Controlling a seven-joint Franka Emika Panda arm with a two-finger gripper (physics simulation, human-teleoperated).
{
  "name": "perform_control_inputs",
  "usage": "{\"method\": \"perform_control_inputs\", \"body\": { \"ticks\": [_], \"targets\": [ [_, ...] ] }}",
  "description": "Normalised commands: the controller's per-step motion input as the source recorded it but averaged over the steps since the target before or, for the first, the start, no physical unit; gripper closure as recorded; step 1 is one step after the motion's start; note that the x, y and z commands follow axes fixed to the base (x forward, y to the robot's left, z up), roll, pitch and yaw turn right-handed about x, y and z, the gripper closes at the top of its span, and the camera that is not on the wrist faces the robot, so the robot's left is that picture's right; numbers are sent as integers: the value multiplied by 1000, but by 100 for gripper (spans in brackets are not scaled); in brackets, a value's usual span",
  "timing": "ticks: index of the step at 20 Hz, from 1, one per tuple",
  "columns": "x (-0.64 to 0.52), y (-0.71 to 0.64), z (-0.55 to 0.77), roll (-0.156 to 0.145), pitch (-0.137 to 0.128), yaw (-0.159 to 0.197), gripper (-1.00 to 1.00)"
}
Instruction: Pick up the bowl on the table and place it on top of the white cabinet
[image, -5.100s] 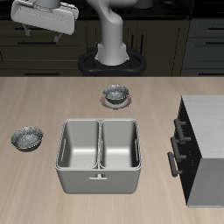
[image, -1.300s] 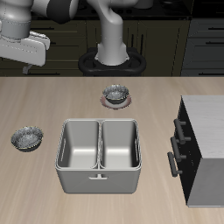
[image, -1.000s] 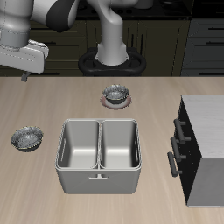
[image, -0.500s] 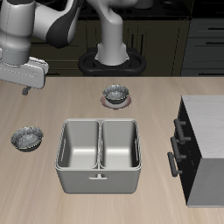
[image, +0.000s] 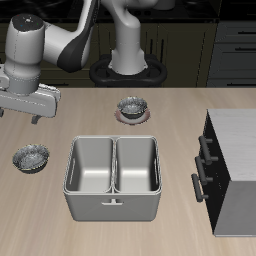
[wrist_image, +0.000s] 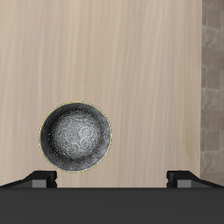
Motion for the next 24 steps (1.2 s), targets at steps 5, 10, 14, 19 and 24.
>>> {"method": "perform_control_inputs", "body": {
  "ticks": [5,10,14,19,24],
  "targets": [
    [14,-82,-357,-35,1,12,-100],
    [-21,-124,-255,-22,17,-18,-100],
    [-39,-69,-252,-17,17,-21,-100],
    [4,-19,-374,-5,42,-19,-100],
    [-63,38,-209,4,25,-16,-100]
  ]
}}
